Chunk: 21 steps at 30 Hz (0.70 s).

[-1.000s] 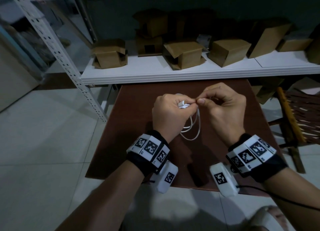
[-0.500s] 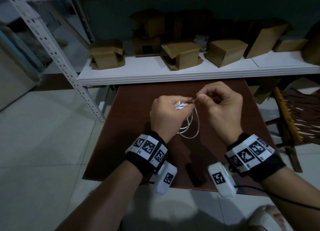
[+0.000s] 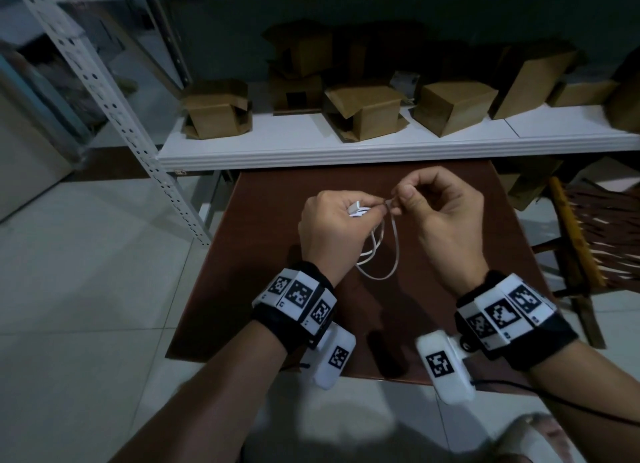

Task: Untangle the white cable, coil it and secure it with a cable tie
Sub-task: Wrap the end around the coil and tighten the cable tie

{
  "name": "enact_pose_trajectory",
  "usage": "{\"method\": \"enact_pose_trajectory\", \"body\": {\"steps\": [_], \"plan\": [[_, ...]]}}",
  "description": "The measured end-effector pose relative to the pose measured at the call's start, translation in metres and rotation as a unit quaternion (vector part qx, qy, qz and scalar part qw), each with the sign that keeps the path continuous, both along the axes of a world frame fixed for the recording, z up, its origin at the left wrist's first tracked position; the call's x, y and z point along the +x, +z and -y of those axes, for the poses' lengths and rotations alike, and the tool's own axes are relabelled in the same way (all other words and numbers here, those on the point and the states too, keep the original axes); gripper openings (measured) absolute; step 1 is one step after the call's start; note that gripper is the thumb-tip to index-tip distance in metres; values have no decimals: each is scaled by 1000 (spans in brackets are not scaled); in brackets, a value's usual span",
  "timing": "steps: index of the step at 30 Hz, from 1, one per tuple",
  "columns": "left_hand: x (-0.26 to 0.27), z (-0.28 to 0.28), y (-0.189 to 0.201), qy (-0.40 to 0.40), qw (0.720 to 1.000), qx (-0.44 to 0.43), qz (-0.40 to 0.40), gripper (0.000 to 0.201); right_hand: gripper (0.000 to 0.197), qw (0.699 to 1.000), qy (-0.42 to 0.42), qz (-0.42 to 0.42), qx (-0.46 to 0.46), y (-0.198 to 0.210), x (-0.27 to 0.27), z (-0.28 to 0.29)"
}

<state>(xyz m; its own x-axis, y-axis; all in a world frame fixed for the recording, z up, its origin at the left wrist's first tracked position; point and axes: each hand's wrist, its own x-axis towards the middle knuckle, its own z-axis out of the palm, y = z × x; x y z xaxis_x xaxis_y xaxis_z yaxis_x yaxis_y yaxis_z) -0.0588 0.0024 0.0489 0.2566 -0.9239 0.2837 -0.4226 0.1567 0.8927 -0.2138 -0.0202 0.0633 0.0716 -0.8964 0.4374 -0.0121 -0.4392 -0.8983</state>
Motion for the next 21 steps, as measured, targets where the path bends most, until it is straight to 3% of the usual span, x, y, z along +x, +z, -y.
{"method": "enact_pose_trajectory", "body": {"steps": [6, 9, 21], "plan": [[-1, -2, 1, 10, 999, -34, 21, 9, 17, 994, -38, -99, 33, -12, 2, 4], [0, -1, 0, 11, 999, -41, 15, 8, 29, 983, -3, -171, 64, -17, 3, 5], [-4, 1, -6, -27, 998, -35, -47, 11, 32, 992, 62, -67, 83, -6, -4, -3]]}}
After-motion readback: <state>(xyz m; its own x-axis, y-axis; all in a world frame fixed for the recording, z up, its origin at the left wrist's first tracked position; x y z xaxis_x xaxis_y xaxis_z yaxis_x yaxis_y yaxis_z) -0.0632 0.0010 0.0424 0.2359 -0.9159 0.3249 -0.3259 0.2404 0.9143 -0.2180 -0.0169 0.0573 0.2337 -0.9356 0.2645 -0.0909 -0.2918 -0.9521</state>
